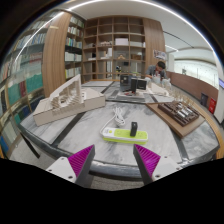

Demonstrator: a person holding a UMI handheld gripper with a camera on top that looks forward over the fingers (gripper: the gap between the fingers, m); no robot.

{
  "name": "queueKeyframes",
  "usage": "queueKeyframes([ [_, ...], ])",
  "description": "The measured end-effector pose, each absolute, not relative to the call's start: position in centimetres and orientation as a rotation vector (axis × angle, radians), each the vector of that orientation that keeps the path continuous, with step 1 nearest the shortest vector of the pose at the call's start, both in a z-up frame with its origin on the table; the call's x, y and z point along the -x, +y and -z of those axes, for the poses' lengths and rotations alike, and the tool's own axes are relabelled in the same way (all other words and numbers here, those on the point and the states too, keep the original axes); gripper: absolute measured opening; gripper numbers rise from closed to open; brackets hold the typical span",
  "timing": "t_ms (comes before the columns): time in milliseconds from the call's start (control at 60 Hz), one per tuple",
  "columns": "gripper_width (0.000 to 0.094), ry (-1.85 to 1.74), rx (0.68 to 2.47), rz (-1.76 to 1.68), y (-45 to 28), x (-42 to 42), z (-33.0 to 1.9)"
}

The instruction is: Unplug charger

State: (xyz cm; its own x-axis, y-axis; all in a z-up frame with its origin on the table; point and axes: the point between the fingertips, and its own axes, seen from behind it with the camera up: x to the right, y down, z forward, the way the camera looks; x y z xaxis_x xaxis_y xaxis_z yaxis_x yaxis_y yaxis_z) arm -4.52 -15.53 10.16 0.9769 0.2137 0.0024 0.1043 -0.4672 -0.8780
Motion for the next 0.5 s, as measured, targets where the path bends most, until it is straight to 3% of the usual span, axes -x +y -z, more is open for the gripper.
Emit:
queueKeyframes([
  [350,0.0744,-0.130,2.032,-0.040,-1.4,-0.8,-6.9],
  [400,0.0702,-0.131,2.039,-0.036,0.0,-0.9,-6.0],
  [500,0.0523,-0.141,2.039,-0.031,1.9,-0.6,-4.2],
])
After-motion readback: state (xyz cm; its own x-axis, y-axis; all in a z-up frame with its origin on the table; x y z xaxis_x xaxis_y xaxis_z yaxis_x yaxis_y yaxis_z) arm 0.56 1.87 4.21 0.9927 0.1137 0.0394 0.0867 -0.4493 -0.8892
